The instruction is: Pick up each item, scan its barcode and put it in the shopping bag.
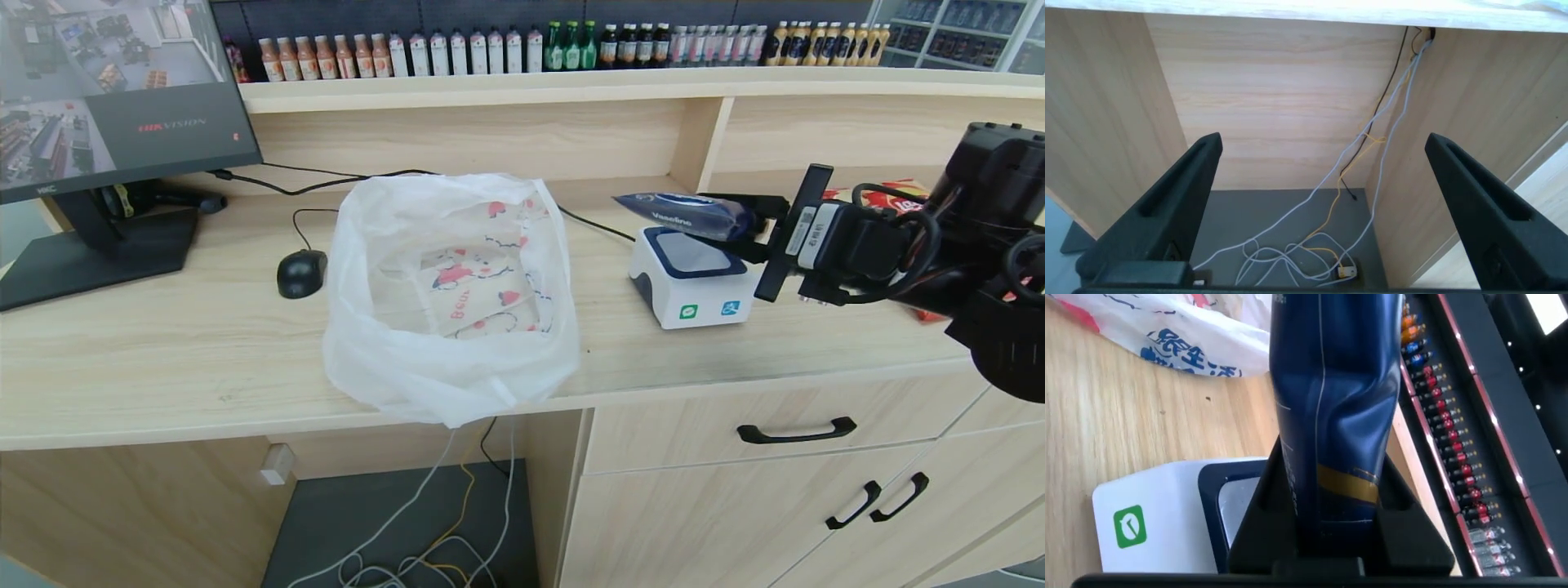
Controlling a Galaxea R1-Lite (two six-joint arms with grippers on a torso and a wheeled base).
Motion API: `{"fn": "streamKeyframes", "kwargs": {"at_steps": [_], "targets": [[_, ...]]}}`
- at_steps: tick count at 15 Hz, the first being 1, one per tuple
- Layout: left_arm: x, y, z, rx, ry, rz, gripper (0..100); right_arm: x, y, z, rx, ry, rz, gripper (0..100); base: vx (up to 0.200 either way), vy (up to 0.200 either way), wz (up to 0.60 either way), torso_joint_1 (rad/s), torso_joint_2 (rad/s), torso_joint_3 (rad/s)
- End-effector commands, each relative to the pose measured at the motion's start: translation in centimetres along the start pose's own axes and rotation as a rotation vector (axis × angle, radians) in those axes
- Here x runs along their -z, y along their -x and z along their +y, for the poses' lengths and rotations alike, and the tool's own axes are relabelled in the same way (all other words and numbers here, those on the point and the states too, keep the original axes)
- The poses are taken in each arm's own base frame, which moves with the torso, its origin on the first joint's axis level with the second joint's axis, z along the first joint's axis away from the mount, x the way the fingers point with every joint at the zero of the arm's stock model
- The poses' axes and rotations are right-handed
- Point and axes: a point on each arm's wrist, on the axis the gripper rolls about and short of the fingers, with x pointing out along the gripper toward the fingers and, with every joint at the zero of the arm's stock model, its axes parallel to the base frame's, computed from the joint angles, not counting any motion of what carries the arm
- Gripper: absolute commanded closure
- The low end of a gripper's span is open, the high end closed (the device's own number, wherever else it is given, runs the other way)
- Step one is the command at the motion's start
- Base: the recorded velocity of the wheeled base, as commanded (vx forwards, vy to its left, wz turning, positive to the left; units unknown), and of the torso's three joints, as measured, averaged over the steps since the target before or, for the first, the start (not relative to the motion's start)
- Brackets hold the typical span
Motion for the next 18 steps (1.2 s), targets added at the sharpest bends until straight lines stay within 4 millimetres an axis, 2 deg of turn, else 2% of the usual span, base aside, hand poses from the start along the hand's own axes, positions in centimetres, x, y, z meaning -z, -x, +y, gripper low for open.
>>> {"fn": "streamKeyframes", "kwargs": {"at_steps": [1,18], "targets": [[0.0,0.0,0.0,0.000,0.000,0.000,0,0.1,0.0,0.1,-0.002,0.005,0.003,100,0.000,0.000,0.00,0.000,0.00,0.000],[0.0,0.0,0.0,0.000,0.000,0.000,0,0.5,-0.1,1.1,-0.035,-0.003,-0.004,100,0.000,0.000,0.00,0.000,0.00,0.000]]}}
